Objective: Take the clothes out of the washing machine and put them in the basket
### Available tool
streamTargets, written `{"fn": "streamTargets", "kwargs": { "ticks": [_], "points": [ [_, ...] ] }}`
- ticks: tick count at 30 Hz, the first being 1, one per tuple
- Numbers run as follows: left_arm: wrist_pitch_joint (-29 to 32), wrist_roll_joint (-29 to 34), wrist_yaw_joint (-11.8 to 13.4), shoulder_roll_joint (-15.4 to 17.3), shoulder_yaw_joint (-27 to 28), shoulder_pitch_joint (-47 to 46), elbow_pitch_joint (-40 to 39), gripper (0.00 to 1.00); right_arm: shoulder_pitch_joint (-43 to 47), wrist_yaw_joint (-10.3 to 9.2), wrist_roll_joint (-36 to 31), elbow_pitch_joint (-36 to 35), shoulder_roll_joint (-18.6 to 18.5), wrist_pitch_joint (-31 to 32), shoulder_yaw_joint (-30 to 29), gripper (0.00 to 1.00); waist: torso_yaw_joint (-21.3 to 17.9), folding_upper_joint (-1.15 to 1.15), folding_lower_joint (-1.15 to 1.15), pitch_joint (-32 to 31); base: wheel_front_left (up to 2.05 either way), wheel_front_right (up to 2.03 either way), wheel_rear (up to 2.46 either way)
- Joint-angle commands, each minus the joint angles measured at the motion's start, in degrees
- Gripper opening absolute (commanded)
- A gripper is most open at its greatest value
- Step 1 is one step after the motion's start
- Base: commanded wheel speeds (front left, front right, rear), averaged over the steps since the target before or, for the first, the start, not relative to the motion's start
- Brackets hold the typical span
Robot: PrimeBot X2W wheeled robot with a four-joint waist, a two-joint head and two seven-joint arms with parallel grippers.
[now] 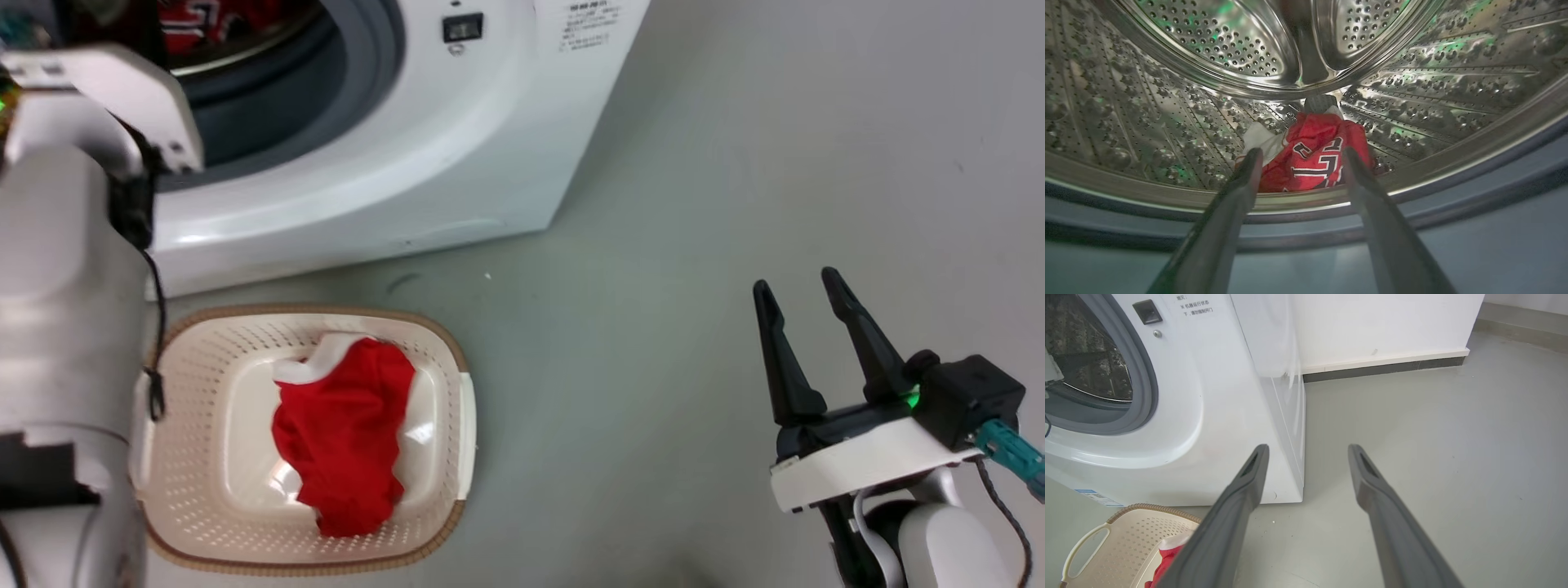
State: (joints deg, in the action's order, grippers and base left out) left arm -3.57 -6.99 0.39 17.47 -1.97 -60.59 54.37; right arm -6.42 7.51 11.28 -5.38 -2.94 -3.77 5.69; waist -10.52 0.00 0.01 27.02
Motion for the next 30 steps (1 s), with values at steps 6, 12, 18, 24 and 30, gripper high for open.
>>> {"fn": "streamTargets", "kwargs": {
  "ticks": [6,12,18,24,30],
  "points": [
    [6.3,1.8,-1.0,4.4,-1.7,-9.7,4.0,1.00,-3.4,-0.04,1.5,1.6,0.1,-2.1,2.2,1.00,-5.3,0.00,-0.01,10.0,0.00,0.00,0.00],
    [10.4,2.6,-1.1,7.8,-2.6,-15.7,6.2,1.00,-5.1,-0.04,2.5,3.5,0.2,-3.8,3.8,1.00,-7.6,0.00,-0.01,13.8,0.00,0.00,0.00],
    [13.8,3.8,-1.1,10.6,-3.9,-20.3,7.2,1.00,-5.6,-0.04,3.2,4.8,0.1,-4.6,4.9,1.00,-9.3,0.00,-0.01,15.8,0.00,0.00,0.00],
    [21.0,4.8,-0.7,14.3,-4.9,-25.3,7.8,1.00,-5.5,-0.04,4.5,6.5,0.1,-5.5,7.0,1.00,-12.0,0.00,-0.01,17.8,0.00,0.00,0.00],
    [27.5,4.7,-0.6,16.4,-5.3,-25.9,7.7,1.00,-4.7,-0.04,5.6,7.3,0.1,-6.0,7.8,1.00,-13.3,0.00,-0.01,18.7,0.00,0.00,0.00]
  ]
}}
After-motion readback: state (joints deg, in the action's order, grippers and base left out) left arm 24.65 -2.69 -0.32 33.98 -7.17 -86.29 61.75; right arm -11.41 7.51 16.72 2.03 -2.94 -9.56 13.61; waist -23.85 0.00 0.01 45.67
